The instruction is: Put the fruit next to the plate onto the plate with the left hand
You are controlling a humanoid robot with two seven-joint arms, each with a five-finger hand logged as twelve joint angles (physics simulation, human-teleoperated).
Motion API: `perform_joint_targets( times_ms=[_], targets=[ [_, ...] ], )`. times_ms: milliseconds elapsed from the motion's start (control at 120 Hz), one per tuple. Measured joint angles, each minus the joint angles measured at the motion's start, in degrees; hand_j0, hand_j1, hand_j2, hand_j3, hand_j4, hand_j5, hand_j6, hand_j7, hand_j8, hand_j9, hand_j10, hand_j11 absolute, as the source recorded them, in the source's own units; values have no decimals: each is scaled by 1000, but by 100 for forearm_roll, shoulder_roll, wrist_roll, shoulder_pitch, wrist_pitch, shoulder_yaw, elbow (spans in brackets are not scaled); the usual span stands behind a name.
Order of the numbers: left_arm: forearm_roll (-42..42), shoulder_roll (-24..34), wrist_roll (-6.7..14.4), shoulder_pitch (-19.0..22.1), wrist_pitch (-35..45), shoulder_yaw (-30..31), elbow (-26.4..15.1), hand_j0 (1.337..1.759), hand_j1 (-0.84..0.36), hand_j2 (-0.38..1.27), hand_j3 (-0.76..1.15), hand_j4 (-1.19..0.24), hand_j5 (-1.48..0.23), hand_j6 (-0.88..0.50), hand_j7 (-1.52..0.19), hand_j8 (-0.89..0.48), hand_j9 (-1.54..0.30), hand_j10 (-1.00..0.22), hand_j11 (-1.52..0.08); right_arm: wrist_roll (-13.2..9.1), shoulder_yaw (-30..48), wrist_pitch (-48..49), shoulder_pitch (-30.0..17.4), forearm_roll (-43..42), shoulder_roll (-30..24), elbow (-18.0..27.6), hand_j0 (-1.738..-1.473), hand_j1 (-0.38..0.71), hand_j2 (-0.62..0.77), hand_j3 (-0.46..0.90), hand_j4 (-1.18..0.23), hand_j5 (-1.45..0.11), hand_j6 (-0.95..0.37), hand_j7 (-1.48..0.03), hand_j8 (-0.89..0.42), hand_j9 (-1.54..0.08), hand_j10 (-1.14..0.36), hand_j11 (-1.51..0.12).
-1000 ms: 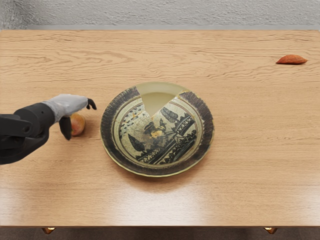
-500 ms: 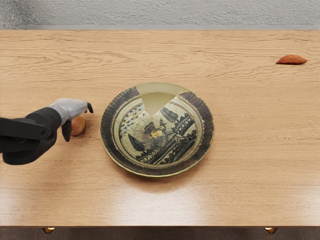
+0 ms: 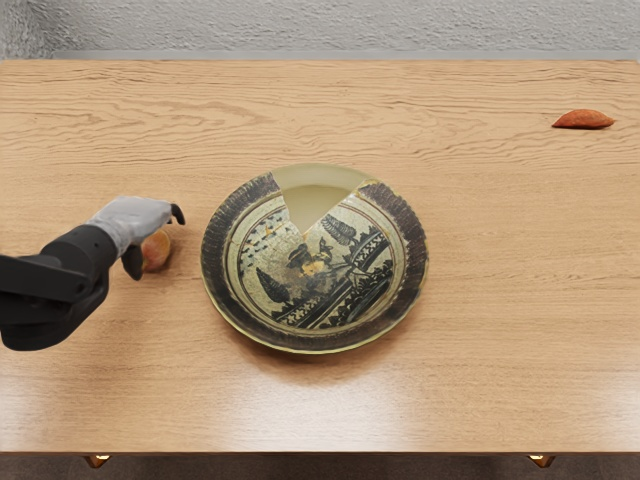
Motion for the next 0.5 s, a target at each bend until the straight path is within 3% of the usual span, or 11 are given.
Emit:
perform_joint_targets(
  times_ms=[200, 342, 500],
  targets=[
    [36, 9, -5, 0, 89, 212, -156, 1658, -60, 74, 0, -352, -440, -288, -443, -322, -447, -347, -447, -1, 0, 0, 0, 0, 0, 0, -1658, -310, -7, 0, -33, -43, -33, -43, -33, -43, -33, -43],
    [115, 18, -8, 8, 98, 258, -170, 1658, -196, 107, 0, -475, -598, -389, -601, -438, -607, -469, -607, -1, 0, 0, 0, 0, 0, 0, -1658, -310, -7, 0, -33, -43, -33, -43, -33, -43, -33, -43],
    [170, 18, -13, 51, 110, 269, -161, 1655, -257, 292, 0, -578, -771, -333, -798, -358, -810, -572, -811, 0, 0, 0, 0, 0, 0, 0, -1658, -310, -7, 0, -33, -43, -33, -43, -33, -43, -33, -43]
  ],
)
